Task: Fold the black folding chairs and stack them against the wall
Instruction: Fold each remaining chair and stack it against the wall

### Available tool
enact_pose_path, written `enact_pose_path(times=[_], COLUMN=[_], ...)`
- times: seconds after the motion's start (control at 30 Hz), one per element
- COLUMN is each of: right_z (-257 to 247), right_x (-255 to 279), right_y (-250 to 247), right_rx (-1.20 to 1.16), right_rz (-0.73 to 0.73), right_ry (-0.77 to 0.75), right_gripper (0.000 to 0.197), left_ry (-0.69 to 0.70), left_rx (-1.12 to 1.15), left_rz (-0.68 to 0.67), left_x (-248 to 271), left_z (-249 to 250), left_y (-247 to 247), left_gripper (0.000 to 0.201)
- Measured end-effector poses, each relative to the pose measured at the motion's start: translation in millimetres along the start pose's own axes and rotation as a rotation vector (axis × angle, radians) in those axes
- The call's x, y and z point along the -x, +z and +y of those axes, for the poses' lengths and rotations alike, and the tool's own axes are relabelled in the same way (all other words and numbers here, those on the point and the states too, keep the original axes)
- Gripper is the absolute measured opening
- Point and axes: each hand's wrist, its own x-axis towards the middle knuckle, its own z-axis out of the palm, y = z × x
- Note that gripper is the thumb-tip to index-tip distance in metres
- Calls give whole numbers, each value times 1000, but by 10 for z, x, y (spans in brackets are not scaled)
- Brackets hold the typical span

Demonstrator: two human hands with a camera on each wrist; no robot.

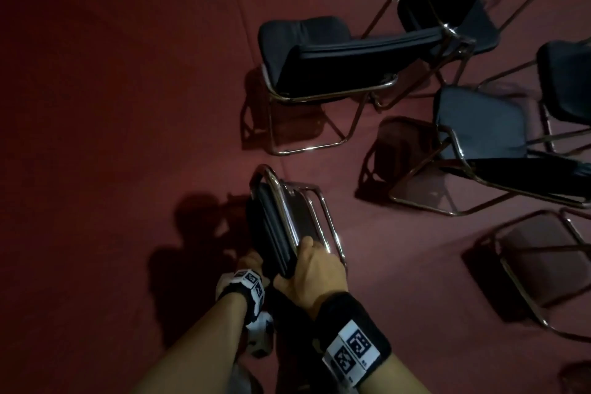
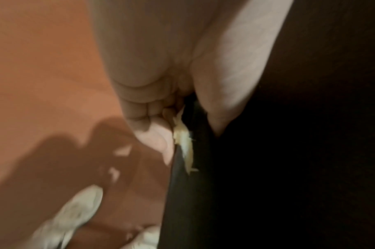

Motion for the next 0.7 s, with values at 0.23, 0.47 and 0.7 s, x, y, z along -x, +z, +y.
enact_pose_path(times=[0.23,0.47,0.7], right_z=[12,-306,-1265], right_x=[181,385,744], right_y=[-229,-412,-399], right_rx=[161,307,583], right_rz=[-70,-210,-258], right_ry=[-114,-265,-505], right_gripper=[64,63,53], left_ry=[-112,113,87], left_rx=[113,211,106], left_rz=[-98,-169,70], left_x=[809,1313,1793], left_z=[23,-450,-1556], left_y=[-246,-779,-1789], left_gripper=[65,56,39])
